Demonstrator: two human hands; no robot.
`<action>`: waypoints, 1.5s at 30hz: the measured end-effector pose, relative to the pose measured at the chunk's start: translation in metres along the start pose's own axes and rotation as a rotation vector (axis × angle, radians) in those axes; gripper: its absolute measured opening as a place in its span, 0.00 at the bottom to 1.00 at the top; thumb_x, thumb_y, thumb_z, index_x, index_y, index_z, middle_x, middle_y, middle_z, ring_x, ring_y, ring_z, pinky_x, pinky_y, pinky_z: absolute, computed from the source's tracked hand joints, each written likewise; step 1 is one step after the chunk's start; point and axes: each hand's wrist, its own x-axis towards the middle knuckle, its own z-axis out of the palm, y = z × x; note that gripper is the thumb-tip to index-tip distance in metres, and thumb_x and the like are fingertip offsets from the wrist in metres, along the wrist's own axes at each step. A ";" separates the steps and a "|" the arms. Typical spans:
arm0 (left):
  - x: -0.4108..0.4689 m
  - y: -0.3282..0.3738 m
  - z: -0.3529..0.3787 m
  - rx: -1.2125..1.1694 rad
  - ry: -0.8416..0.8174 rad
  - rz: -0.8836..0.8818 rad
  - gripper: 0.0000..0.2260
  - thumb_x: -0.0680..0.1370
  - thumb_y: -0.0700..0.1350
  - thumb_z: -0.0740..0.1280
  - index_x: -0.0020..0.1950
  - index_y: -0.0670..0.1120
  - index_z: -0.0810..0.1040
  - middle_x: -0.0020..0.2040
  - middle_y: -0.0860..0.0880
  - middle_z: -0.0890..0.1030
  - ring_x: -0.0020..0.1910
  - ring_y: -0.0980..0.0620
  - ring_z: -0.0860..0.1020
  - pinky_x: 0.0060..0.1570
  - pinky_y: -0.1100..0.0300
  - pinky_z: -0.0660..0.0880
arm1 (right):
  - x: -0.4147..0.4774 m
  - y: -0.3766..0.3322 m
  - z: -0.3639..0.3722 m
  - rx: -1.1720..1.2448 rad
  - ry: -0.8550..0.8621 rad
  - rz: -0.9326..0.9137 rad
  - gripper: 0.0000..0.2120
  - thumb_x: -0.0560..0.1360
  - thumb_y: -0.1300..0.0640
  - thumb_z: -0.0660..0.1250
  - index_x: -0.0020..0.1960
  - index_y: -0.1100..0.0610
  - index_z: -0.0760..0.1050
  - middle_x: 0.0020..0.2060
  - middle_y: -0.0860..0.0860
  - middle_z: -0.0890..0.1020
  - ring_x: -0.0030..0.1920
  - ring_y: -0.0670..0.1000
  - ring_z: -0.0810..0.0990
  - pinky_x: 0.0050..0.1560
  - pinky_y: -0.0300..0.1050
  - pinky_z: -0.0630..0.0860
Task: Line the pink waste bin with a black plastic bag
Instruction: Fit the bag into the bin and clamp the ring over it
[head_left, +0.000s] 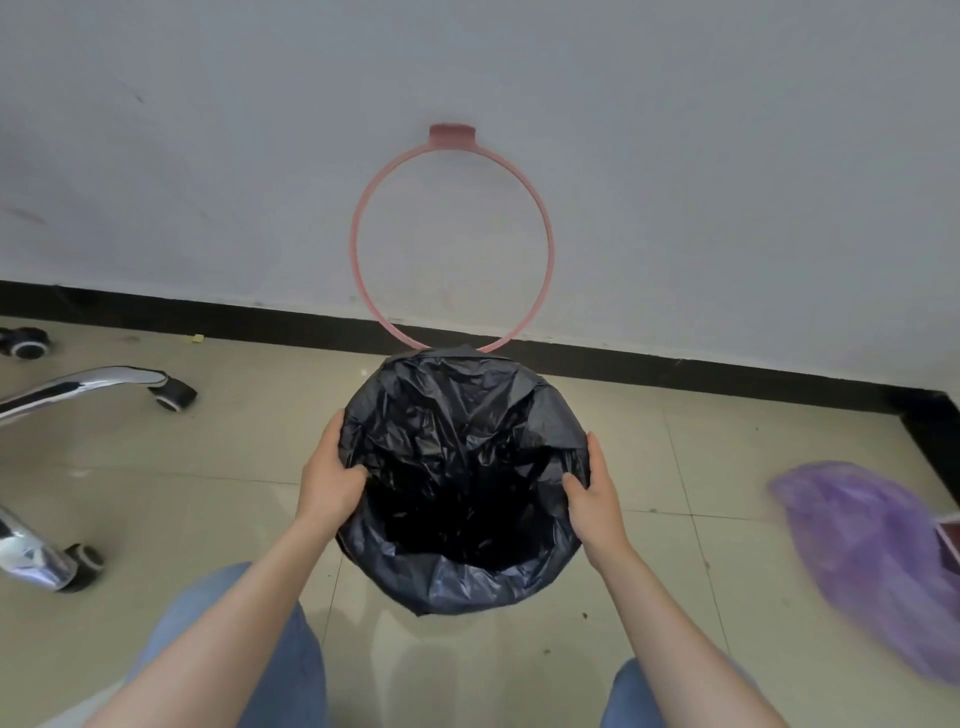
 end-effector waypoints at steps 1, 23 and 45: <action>0.007 0.004 0.000 0.009 -0.020 -0.038 0.29 0.73 0.30 0.60 0.71 0.48 0.61 0.65 0.47 0.72 0.64 0.45 0.71 0.61 0.54 0.68 | 0.001 -0.001 0.002 -0.003 0.018 0.007 0.27 0.80 0.65 0.54 0.75 0.52 0.49 0.74 0.51 0.61 0.72 0.54 0.62 0.73 0.51 0.61; -0.002 -0.013 -0.018 1.046 -0.330 0.400 0.37 0.65 0.60 0.38 0.75 0.53 0.45 0.76 0.48 0.37 0.66 0.55 0.27 0.72 0.54 0.38 | 0.092 -0.035 0.063 -2.487 -0.525 -0.770 0.29 0.79 0.43 0.53 0.75 0.49 0.45 0.76 0.55 0.39 0.75 0.57 0.35 0.72 0.62 0.35; 0.054 0.012 0.052 1.904 -0.619 0.519 0.27 0.79 0.58 0.50 0.75 0.53 0.46 0.77 0.42 0.43 0.74 0.39 0.37 0.70 0.38 0.37 | 0.039 -0.046 0.012 -2.147 -0.720 -0.496 0.28 0.77 0.35 0.47 0.74 0.45 0.53 0.76 0.56 0.43 0.74 0.57 0.33 0.70 0.62 0.30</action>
